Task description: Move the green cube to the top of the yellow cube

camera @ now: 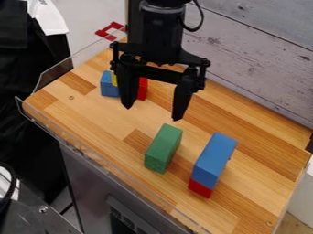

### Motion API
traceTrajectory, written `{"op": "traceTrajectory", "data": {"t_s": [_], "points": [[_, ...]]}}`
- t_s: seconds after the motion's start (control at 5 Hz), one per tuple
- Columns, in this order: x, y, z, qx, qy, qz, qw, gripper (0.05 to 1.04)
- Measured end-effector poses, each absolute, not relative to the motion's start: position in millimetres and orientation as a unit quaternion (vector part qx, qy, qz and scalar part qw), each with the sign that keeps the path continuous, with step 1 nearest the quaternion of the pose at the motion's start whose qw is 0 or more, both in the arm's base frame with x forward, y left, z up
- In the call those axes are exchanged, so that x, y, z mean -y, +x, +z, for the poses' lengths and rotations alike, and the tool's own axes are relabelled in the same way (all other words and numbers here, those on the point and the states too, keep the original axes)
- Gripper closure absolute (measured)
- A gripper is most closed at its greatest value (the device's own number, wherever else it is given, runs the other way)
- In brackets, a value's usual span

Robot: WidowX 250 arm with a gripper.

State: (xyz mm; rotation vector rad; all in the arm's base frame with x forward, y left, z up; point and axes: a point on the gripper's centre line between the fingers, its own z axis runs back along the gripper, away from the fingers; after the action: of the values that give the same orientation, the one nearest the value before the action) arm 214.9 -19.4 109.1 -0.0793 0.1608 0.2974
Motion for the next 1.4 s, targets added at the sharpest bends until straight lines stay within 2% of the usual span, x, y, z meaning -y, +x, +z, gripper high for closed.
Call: {"op": "traceTrajectory", "data": {"t_s": [0.2,0.6,0.8,1.0,1.2,1.4], "points": [[20,212,103,-0.093,-0.037,0.149,0.984,0.083],[24,224,59,-0.124,-0.015,0.126,0.984,0.083],[26,224,39,-0.15,-0.014,0.114,0.982,0.083],[26,222,28,-0.165,-0.014,0.112,0.98,0.083],[27,221,21,-0.176,-0.019,0.112,0.978,0.124],[28,222,14,-0.178,-0.025,0.115,0.977,0.405]]}}
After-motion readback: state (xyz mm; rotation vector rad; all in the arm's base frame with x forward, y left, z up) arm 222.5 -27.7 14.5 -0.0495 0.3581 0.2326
